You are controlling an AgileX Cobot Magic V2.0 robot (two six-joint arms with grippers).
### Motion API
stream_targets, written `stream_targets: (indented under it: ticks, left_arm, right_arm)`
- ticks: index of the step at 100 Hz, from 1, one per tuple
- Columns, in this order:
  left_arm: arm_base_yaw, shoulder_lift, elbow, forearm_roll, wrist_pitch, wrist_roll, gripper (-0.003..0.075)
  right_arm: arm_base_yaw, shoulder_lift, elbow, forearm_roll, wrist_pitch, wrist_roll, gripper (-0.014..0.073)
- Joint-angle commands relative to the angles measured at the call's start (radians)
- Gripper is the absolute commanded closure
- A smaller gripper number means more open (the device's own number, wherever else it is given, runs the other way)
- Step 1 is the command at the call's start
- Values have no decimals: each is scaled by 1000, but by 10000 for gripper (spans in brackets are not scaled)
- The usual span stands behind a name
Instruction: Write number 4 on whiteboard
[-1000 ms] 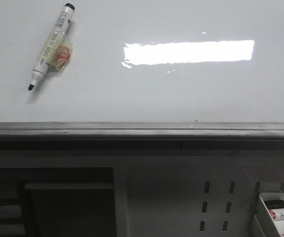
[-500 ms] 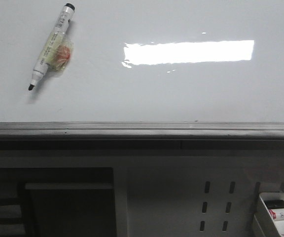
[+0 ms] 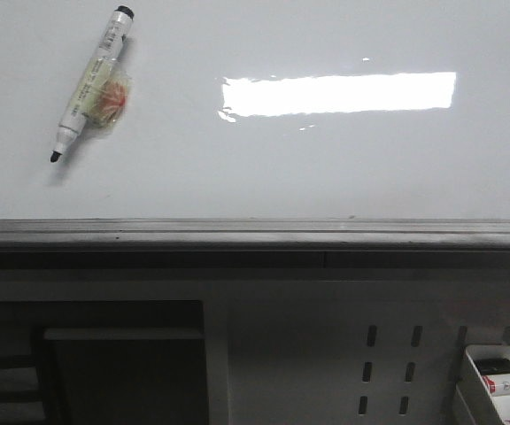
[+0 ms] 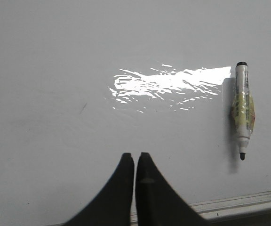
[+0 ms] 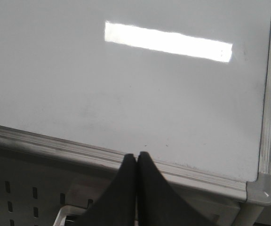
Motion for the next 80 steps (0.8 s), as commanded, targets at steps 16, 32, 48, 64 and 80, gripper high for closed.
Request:
stream_targets:
  ticks: [16, 32, 48, 64, 80]
  left_arm:
    - [-6, -28, 27, -197, -73, -10, 741]
    - [-6, -28, 24, -436, -115, -17, 741]
    - [-6, -28, -10, -652, -126, -16, 741]
    - [-6, 14, -163, -576, 17, -16, 741]
    - [-6, 200, -386, -387, 234, -16, 741]
  right_arm:
    - [-8, -22, 22, 204, -107, 1, 659]
    - [-8, -22, 22, 450, -145, 1, 659]
    - [-8, -22, -2, 706, -121, 1, 659]
    - [-8, 28, -130, 684, 44, -24, 656]
    - [-8, 200, -297, 648, 184, -105, 656]
